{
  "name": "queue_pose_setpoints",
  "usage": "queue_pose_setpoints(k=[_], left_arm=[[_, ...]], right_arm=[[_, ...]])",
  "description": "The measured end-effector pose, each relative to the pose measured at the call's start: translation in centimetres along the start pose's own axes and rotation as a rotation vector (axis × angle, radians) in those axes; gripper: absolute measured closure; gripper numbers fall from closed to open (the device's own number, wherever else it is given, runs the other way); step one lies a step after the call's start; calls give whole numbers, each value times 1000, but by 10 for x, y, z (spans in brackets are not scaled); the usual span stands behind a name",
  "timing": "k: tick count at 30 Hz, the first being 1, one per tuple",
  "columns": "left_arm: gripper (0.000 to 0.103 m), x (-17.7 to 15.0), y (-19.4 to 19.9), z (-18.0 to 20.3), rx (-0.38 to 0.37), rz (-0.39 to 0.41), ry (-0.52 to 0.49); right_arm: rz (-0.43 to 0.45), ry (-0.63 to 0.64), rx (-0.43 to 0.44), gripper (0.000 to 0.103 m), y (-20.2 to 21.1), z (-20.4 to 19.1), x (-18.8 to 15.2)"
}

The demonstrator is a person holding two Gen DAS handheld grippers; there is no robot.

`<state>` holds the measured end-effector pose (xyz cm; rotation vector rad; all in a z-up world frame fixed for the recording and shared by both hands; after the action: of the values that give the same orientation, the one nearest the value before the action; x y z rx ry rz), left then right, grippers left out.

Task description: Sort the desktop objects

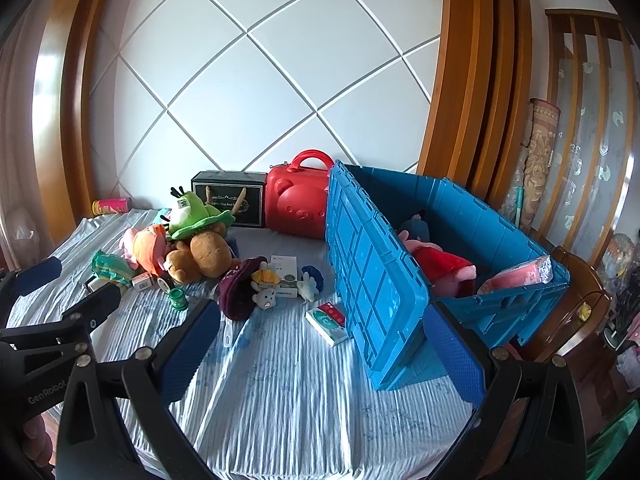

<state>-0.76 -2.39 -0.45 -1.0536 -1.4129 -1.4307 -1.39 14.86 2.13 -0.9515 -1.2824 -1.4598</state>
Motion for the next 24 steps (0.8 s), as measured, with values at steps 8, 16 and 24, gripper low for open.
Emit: queue_pose_setpoints(k=[8, 16, 24], left_arm=[[19, -11, -17, -15, 19, -42, 10], [19, -42, -76, -34, 69, -174, 61], [19, -93, -180, -82, 184, -381, 155]], right_arm=[[-25, 20, 20, 0, -12, -20, -3], [-97, 55, 130, 0, -75, -46, -20], [-294, 17, 372, 0, -209, -89, -68]])
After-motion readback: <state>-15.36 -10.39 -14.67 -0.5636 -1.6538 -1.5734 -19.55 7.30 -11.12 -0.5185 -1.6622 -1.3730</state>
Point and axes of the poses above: each gripper's, at about its wrist camera, not at the fingertips, and y roughly against the way its jaws point, z to its right, x to its top, the point moved 1 cm from there along -y, roughly the way its jaws point, and after that the axes turned 14 degrees about z, right-handed, at the moved point
